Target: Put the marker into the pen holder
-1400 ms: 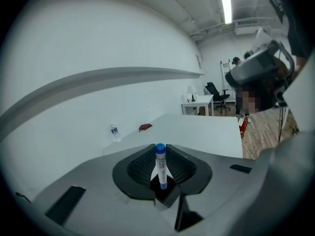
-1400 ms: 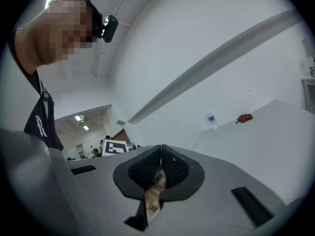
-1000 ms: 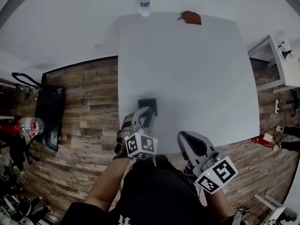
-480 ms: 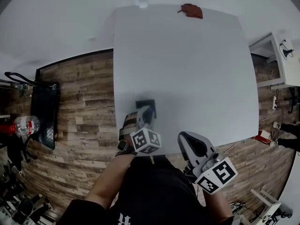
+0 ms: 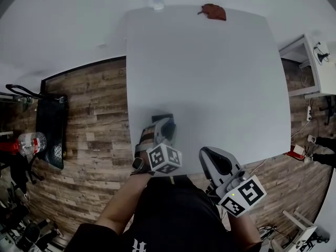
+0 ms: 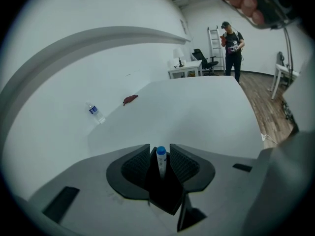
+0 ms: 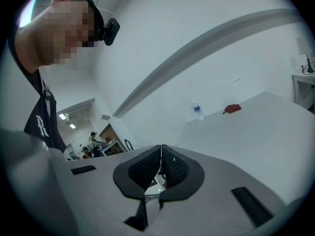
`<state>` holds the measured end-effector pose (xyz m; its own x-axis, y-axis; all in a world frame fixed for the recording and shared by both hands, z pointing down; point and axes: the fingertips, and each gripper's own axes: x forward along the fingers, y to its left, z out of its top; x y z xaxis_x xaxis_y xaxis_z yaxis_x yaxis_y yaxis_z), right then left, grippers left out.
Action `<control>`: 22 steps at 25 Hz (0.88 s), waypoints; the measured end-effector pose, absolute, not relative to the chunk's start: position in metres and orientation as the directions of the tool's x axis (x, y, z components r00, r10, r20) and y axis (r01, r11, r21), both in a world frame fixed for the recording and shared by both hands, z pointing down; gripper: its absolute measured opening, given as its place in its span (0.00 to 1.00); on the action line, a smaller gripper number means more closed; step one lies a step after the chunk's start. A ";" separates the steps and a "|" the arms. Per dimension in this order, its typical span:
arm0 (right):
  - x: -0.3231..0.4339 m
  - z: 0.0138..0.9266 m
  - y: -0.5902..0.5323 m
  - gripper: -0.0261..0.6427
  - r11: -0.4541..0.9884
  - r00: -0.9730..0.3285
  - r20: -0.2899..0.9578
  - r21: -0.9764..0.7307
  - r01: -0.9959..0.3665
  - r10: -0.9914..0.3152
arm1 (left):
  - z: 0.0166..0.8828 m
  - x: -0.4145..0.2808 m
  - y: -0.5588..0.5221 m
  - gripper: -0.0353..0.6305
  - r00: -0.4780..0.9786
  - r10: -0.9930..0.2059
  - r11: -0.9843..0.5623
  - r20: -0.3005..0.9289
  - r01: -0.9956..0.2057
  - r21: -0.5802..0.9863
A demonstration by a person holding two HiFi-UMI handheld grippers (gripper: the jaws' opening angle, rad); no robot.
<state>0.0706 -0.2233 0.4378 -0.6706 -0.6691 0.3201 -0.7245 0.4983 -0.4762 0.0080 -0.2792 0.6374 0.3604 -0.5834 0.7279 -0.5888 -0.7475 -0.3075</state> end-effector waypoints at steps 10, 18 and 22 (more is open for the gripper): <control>0.068 0.428 -0.224 0.06 0.536 -0.689 0.278 -0.461 -0.707 -0.669 | 0.595 0.011 -0.275 0.17 0.386 -0.643 -0.719 0.662 -0.602 -0.348; 0.062 0.409 -0.219 0.06 0.592 -0.707 0.223 -0.414 -0.692 -0.671 | 0.533 0.009 -0.263 0.08 0.433 -0.708 -0.682 0.558 -0.626 -0.379; 0.056 0.400 -0.215 0.06 0.621 -0.721 0.202 -0.390 -0.680 -0.663 | 0.503 0.005 -0.253 0.07 0.449 -0.738 -0.657 0.504 -0.647 -0.387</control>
